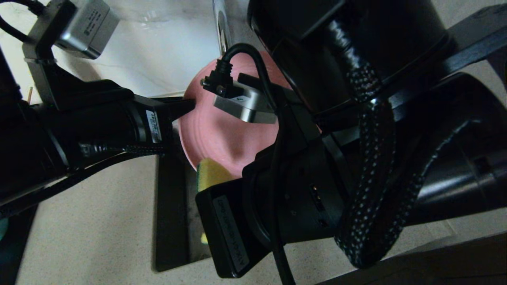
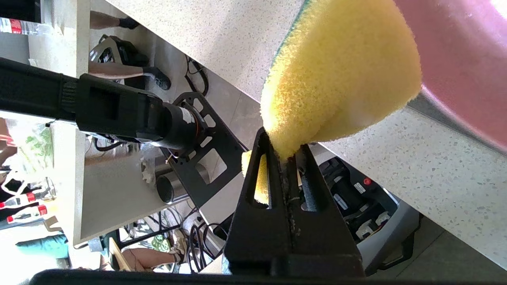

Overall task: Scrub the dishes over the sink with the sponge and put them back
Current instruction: Wipe the plate

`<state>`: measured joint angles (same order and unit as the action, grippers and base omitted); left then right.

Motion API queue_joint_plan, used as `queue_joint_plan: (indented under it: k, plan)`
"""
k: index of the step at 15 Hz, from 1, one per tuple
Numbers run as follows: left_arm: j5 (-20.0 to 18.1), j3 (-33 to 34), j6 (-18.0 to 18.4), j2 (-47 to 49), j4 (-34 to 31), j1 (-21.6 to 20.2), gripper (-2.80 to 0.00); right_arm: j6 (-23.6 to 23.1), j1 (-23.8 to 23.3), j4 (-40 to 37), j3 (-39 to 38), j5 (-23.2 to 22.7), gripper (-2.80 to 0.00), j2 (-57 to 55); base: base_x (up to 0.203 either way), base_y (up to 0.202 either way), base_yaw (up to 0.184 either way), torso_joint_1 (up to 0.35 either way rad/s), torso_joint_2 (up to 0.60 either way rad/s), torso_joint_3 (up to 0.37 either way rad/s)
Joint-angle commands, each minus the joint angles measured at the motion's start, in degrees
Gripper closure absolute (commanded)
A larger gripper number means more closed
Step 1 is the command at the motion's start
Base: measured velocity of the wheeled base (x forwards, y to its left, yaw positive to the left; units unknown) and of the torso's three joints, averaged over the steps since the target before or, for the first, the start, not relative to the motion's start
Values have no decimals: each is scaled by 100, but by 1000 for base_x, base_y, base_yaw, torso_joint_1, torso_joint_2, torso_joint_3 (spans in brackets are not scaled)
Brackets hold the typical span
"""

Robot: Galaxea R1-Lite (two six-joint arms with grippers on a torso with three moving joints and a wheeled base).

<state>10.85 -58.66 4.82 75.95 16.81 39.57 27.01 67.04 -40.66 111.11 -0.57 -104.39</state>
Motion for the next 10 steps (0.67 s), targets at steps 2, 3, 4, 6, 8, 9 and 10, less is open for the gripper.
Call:
queue_joint_plan:
  k: [2, 3, 4, 6, 8, 9, 10]
  plan:
    - [-4, 157, 2, -162, 6, 7, 0, 48, -33, -21, -1, -13, 0, -29, 0, 0, 0, 0, 0, 0]
    - [-4, 196, -4, -197, 6, 7, 0, 95, -33, -13, 7, -3, 0, -47, 0, 0, 0, 0, 0, 0]
    - [-4, 214, -7, -228, 6, 30, 0, 102, -51, -5, 8, 5, 0, -56, 0, 0, 0, 0, 0, 0]
    - [-12, 232, -9, -331, 6, 107, 0, 111, -126, 45, 8, 5, 0, -104, 0, 0, 0, 0, 0, 0]
    - [-13, 250, -16, -370, 6, 147, 0, 128, -191, 58, 8, -4, 0, -125, 0, 0, 0, 0, 0, 0]
    - [-13, 267, -16, -388, 1, 149, 0, 120, -236, 58, 8, -4, 0, -126, 0, 0, 0, 0, 0, 0]
    - [-13, 268, -16, -407, 6, 165, 0, 120, -252, 58, 8, 1, 0, -126, 0, 0, 0, 0, 0, 0]
